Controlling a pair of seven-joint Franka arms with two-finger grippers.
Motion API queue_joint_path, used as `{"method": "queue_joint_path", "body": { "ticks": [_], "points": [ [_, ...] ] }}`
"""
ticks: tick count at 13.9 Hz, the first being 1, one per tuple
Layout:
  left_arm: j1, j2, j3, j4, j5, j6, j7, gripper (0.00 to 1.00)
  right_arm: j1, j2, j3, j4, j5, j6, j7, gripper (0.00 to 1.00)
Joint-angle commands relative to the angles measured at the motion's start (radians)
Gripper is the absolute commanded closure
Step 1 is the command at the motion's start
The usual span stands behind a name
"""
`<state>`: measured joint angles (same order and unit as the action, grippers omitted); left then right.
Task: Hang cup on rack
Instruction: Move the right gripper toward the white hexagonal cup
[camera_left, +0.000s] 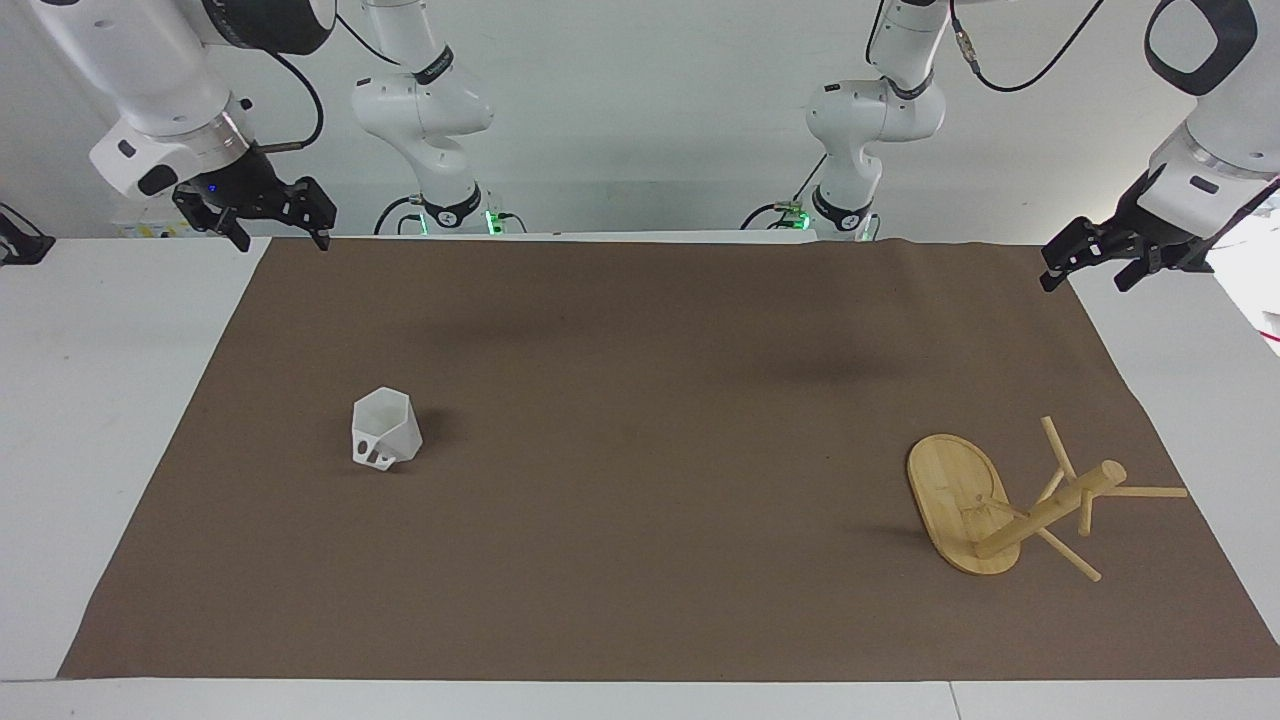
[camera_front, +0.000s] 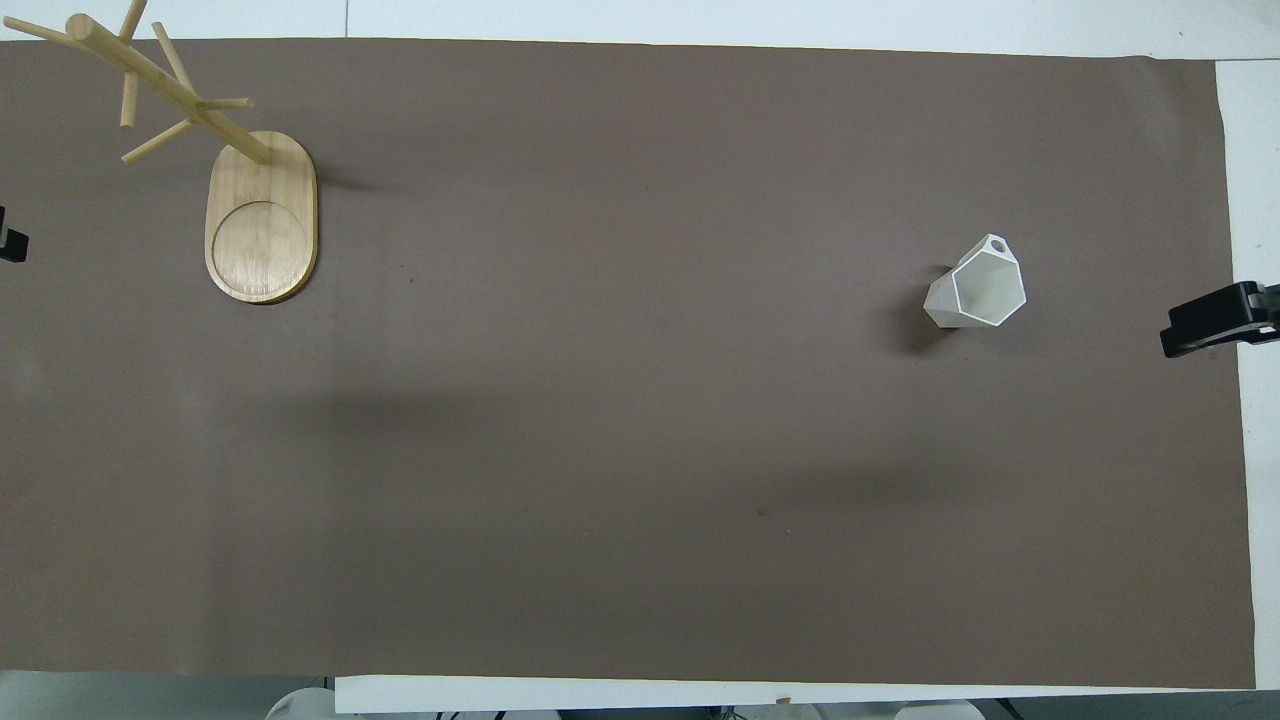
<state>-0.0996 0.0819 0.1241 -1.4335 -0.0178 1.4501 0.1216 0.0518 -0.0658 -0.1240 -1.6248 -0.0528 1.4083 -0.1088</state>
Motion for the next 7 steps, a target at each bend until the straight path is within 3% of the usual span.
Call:
{"method": "queue_joint_path", "body": {
  "ticks": [1,5,7],
  "points": [
    [-0.005,-0.031,0.003,-0.035,0.015,-0.004,0.010,0.00,-0.004,-0.002,0.006,-0.007,-0.002,0.020,0.014,0.00],
    [-0.003,-0.031,0.005,-0.035,0.015,-0.014,0.003,0.00,-0.007,-0.006,0.006,-0.013,-0.001,0.008,-0.012,0.00],
    [-0.014,-0.030,0.005,-0.035,0.016,-0.016,-0.086,0.00,-0.007,-0.006,0.006,-0.018,-0.001,0.024,-0.160,0.00]
  ]
}}
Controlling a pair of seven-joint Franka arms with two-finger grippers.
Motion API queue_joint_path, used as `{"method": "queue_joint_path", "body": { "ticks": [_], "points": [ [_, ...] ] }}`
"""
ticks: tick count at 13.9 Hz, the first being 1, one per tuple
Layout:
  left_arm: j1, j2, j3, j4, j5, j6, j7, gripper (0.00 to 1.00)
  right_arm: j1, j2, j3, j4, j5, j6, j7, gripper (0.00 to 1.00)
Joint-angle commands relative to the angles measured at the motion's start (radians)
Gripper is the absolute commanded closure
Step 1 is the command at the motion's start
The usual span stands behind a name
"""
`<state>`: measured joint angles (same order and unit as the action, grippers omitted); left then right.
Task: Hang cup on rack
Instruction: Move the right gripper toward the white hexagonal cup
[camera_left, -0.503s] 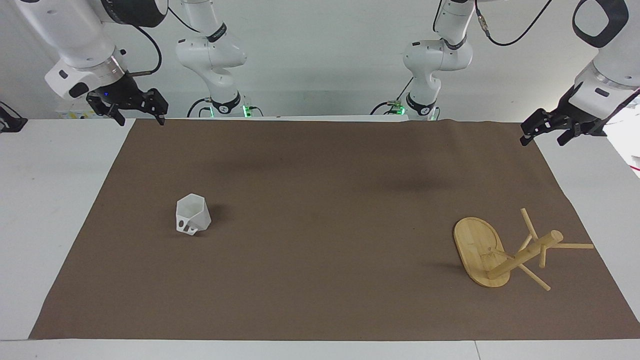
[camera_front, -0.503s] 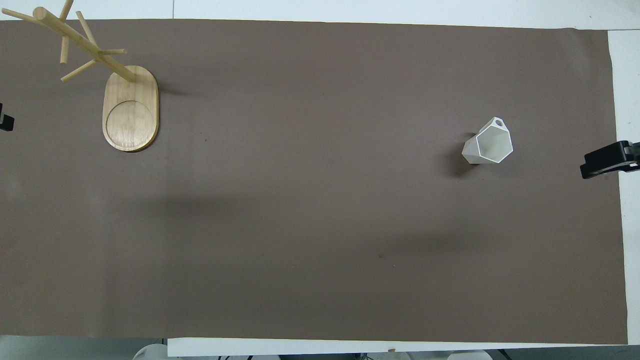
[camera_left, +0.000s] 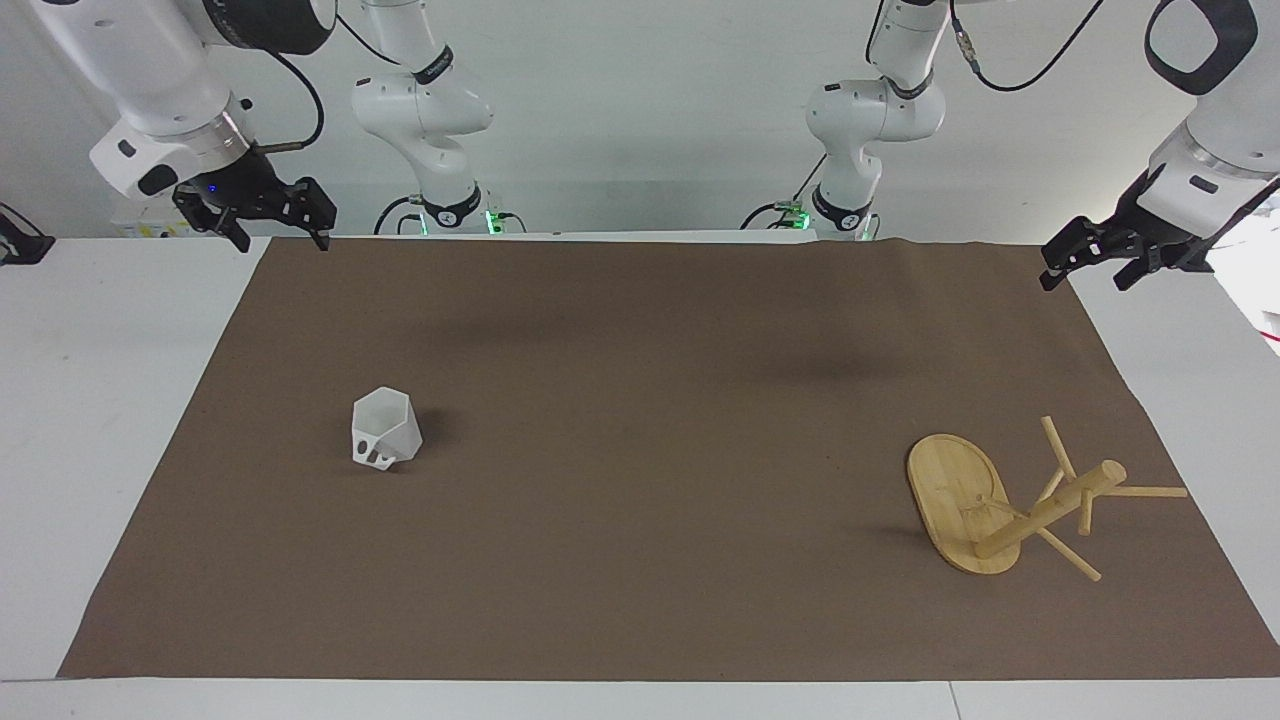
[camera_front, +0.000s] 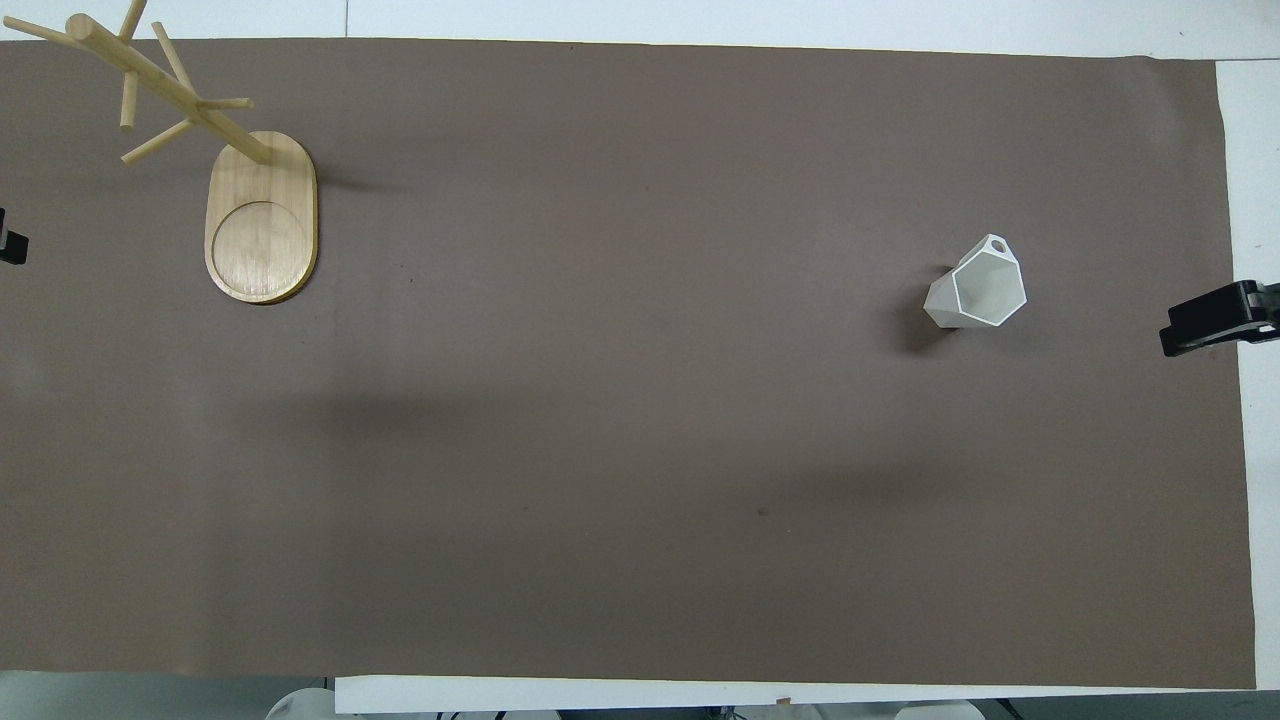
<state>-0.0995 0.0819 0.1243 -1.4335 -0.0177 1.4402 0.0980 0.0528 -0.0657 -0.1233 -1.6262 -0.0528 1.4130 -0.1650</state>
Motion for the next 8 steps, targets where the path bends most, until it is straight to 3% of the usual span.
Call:
{"method": "queue_joint_path", "body": {
  "ticks": [1,4,8],
  "points": [
    [-0.017,-0.030,0.003,-0.033,0.016,-0.012,-0.099,0.00,-0.016,-0.005,0.004,-0.023,0.002,0.065,-0.254,0.00],
    [-0.017,-0.037,0.000,-0.038,0.016,-0.030,-0.100,0.00,-0.095,0.024,0.001,-0.055,0.167,0.200,-0.697,0.00],
    [-0.011,-0.037,0.000,-0.039,0.016,-0.035,-0.101,0.00,-0.174,0.145,0.001,-0.070,0.400,0.282,-1.188,0.00]
  ]
}}
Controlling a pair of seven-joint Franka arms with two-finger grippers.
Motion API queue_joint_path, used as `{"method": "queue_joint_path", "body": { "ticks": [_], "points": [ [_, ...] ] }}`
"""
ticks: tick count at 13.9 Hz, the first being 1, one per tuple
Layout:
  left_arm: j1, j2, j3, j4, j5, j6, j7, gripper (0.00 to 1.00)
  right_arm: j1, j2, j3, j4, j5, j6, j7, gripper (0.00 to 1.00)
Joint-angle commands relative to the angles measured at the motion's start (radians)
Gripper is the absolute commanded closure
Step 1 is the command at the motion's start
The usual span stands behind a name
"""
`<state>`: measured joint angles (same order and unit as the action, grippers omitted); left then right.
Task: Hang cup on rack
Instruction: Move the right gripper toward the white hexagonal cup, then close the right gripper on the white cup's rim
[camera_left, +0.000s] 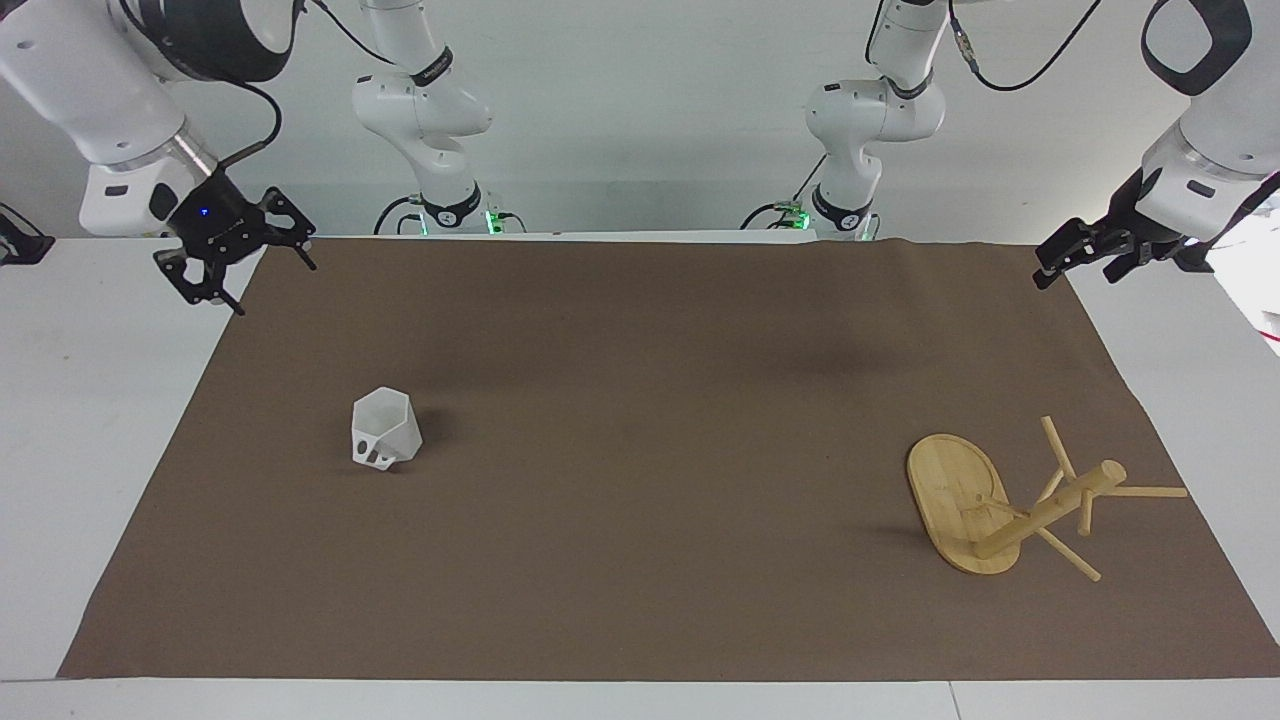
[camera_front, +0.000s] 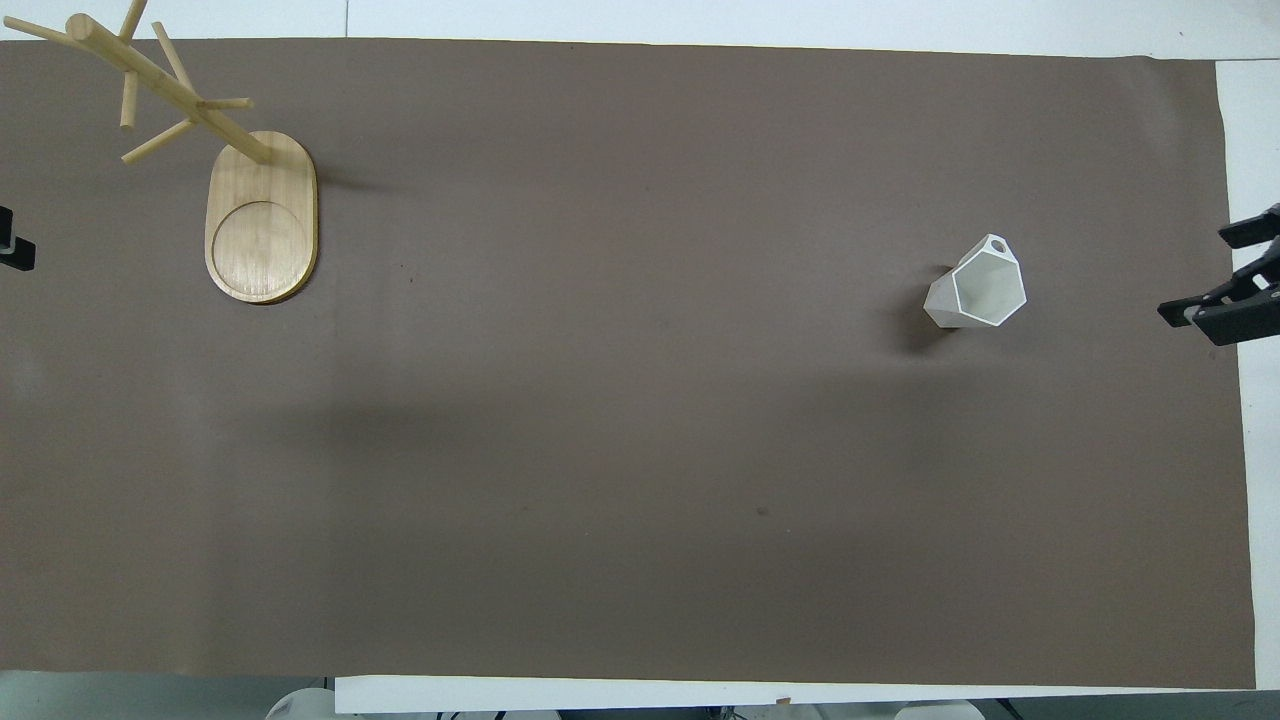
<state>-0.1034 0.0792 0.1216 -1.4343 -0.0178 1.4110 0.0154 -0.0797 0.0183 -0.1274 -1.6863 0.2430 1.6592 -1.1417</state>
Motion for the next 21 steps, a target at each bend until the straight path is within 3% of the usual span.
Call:
{"method": "queue_joint_path", "body": {
  "ticks": [1,4,7,10,13,21],
  "points": [
    [-0.004,-0.035,0.003,-0.037,0.016,-0.004,-0.018,0.00,-0.070,0.104,0.005,-0.015,0.190,0.046,-0.322,0.00],
    [-0.002,-0.035,0.003,-0.037,0.016,-0.006,-0.018,0.00,-0.195,0.260,0.005,-0.038,0.433,0.051,-0.579,0.00],
    [-0.004,-0.035,0.003,-0.038,0.016,-0.006,-0.018,0.00,-0.250,0.408,0.005,-0.068,0.677,0.040,-0.945,0.00],
    [-0.002,-0.035,0.003,-0.037,0.016,-0.006,-0.018,0.00,-0.262,0.401,0.006,-0.142,0.722,0.047,-1.129,0.00],
    [-0.002,-0.035,0.003,-0.037,0.016,-0.006,-0.018,0.00,-0.264,0.339,0.005,-0.353,0.826,0.089,-1.179,0.00],
    [-0.002,-0.035,0.003,-0.037,0.016,-0.006,-0.018,0.00,-0.220,0.338,0.014,-0.374,0.872,0.178,-1.205,0.00]
  ]
}}
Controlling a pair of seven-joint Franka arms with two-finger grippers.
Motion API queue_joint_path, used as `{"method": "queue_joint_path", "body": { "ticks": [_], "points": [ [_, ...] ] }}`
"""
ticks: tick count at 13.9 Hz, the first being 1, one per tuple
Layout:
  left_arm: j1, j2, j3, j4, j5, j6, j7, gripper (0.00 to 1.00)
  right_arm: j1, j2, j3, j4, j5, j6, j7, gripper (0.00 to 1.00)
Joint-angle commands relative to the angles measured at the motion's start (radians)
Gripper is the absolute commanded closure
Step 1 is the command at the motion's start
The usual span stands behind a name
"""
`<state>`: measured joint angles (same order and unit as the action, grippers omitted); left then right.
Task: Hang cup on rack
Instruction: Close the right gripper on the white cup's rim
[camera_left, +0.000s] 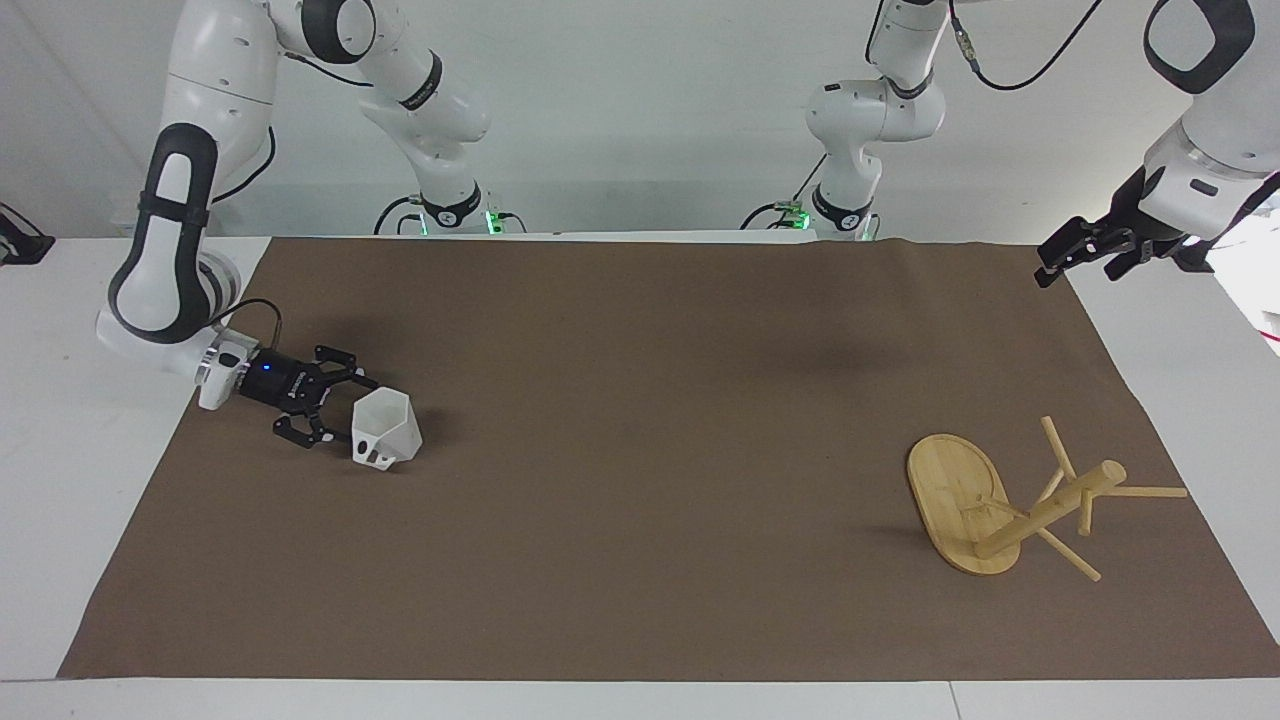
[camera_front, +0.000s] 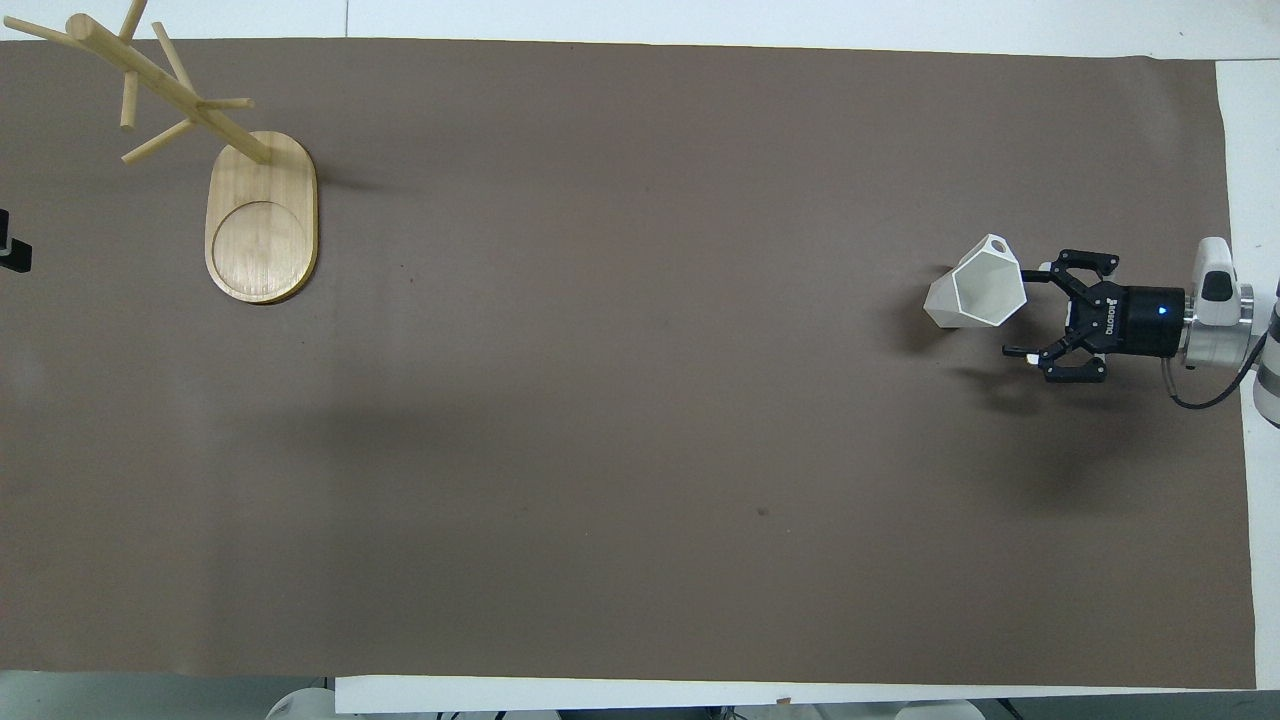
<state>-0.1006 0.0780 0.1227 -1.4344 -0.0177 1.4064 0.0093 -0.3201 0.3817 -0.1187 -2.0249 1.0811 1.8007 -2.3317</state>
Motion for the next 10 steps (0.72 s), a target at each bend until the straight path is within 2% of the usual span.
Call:
{"method": "queue_joint_path", "body": {
  "ticks": [1,10],
  "points": [
    [-0.005,-0.033,0.002,-0.037,0.016,-0.001,-0.012,0.00,0.022,-0.026,0.007,-0.043,0.036,0.039,-0.015,0.00],
    [-0.005,-0.033,0.002,-0.037,0.016,-0.001,-0.012,0.00,0.098,-0.029,0.007,-0.075,0.132,0.078,-0.015,0.00]
  ]
}}
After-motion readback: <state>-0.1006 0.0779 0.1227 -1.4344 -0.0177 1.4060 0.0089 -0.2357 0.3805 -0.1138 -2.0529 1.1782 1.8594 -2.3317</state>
